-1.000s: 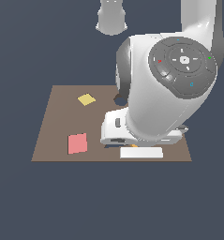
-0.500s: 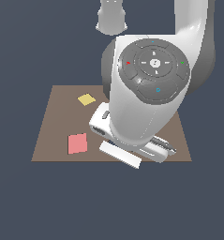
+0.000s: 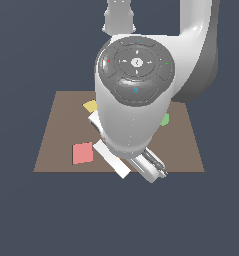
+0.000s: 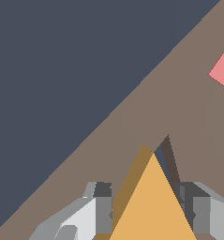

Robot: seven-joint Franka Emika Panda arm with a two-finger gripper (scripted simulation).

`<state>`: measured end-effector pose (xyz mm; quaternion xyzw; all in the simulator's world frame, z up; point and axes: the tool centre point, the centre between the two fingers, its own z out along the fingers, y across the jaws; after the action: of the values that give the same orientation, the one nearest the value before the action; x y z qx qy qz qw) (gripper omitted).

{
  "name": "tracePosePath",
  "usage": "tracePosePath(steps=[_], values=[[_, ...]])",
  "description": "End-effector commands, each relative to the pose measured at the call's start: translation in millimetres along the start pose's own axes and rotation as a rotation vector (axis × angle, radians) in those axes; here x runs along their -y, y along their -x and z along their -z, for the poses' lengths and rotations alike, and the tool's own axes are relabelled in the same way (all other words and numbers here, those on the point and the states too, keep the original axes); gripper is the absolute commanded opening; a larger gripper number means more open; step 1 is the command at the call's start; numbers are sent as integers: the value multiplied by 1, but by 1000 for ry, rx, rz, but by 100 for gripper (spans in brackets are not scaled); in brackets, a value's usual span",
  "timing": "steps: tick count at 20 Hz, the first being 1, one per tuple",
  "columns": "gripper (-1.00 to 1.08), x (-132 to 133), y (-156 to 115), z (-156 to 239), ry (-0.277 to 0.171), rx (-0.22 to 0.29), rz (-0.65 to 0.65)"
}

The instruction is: Insert a designated object into the corresponding slot on a board.

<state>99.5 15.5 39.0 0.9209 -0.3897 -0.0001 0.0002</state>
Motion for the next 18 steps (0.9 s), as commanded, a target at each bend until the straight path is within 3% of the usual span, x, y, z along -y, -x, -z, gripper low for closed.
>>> tracePosePath(steps=[1, 9, 18], values=[[-100, -4, -2, 1, 0, 0, -65], [-100, -13, -4, 1, 0, 0, -185], [-100, -14, -4, -4, 0, 1, -203]])
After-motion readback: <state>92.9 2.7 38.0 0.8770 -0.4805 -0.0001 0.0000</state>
